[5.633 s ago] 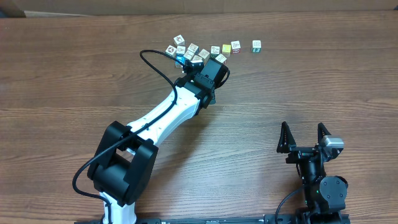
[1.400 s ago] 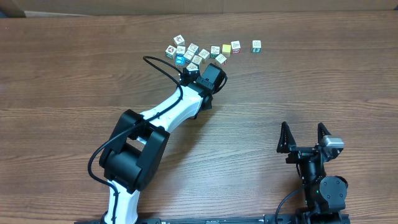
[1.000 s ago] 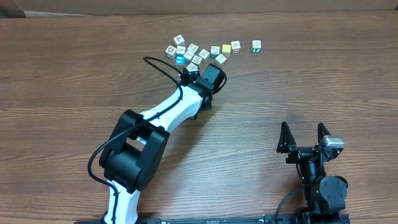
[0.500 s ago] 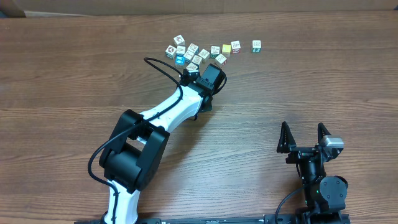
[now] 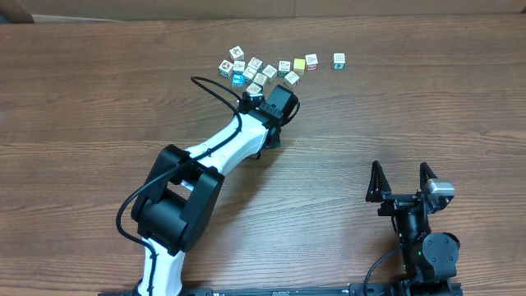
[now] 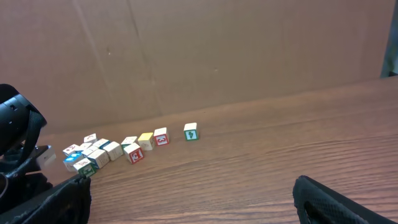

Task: Form a horizontal line

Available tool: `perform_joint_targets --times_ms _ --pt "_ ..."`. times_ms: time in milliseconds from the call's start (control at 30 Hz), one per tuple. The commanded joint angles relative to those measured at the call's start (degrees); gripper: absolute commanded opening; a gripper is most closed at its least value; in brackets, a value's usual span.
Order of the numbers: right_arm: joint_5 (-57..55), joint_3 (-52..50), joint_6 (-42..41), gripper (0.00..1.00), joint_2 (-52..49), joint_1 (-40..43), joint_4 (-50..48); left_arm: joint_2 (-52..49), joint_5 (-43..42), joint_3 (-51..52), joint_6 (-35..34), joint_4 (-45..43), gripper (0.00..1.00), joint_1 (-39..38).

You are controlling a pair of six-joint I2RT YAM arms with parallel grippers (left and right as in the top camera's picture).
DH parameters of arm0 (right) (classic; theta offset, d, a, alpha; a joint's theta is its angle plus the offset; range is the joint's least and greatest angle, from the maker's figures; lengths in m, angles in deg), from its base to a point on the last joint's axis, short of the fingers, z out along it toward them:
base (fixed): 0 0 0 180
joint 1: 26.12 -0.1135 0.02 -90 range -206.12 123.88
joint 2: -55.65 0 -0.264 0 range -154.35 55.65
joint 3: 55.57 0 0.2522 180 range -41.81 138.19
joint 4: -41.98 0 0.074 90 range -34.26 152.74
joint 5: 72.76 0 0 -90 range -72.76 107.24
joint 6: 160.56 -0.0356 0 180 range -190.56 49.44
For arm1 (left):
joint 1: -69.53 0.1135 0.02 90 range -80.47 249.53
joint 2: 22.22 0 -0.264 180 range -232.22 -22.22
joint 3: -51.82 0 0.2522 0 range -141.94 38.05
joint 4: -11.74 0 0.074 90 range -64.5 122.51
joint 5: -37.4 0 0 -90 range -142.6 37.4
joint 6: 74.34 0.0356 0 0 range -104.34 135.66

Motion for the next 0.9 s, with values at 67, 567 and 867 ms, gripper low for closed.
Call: perform_joint_targets --times_ms 67,567,867 --pt "0.1 -0.8 0.3 1.0 0.6 0.2 -0.2 -1.1 -0.1 0.3 1.1 -0.2 0.53 0.3" --pt "0.1 -0.8 0.3 1.0 0.6 0.2 -0.2 -0.1 3.8 -2.9 1.1 -0.2 0.68 0.4" --pt "0.1 -0.8 0.3 1.0 0.6 0.2 -0.2 0.7 5.8 -12.1 4.7 -0.2 0.78 1.6"
